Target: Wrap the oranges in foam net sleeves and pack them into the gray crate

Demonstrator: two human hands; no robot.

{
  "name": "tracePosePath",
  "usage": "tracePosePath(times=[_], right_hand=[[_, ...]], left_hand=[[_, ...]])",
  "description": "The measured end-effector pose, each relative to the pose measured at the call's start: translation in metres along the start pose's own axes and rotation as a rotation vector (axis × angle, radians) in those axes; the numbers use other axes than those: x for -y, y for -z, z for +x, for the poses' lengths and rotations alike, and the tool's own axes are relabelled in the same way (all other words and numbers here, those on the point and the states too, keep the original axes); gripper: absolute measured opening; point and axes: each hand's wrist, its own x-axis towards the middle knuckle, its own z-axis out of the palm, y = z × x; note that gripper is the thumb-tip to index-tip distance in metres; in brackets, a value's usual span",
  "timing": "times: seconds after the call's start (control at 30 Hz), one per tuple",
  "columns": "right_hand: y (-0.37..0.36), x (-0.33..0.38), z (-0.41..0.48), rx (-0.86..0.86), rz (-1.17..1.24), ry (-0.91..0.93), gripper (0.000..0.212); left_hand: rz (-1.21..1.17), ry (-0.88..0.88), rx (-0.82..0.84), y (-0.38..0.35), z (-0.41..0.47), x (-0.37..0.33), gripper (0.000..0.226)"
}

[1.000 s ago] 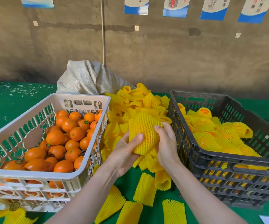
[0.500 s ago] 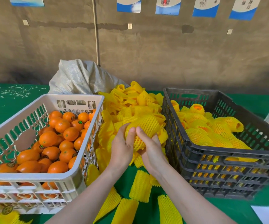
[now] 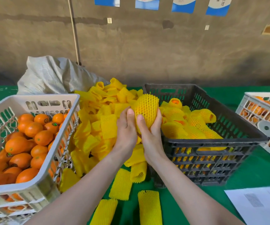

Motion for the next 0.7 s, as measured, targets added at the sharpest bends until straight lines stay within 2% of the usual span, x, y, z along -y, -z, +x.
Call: tracePosePath(times=[0.1,0.2,0.33,0.43,0.5,0.57,0.63,0.7], right_hand=[[0.025,0.005,0.013,-0.045,0.036,-0.003,0.088],[0.052,0.011,0.029,-0.107,0.094,-0.03,0.074],[0.086,0.02,0.053,-0.24,0.009,-0.059,0.071],[0.106,0.028,0.073,-0.289,-0.044,-0.059,0.059],[0.119,0.031,0.087,-0.3,-0.08,-0.064,0.053],[0.134,0.031,0.104,-0.306,-0.14,-0.071,0.052],[0.148,0.029,0.123,-0.299,-0.28,-0.101,0.053],[0.161,0.025,0.146,-0.262,-0.443,-0.135,0.056]], left_hand=[[-0.03,0.002,0.108,-0.023,0.004,0.0,0.051],[-0.021,-0.019,0.21,-0.042,0.008,0.001,0.046],[0.096,-0.08,0.184,-0.071,0.014,0.006,0.038],[0.311,-0.135,0.129,-0.098,0.019,0.01,0.039],[0.451,-0.184,0.178,-0.113,0.025,0.011,0.036],[0.78,-0.214,0.383,-0.123,0.033,0.012,0.026],[1.111,-0.165,0.6,-0.129,0.037,0.014,0.02],[1.244,-0.147,0.695,-0.13,0.039,0.018,0.017]])
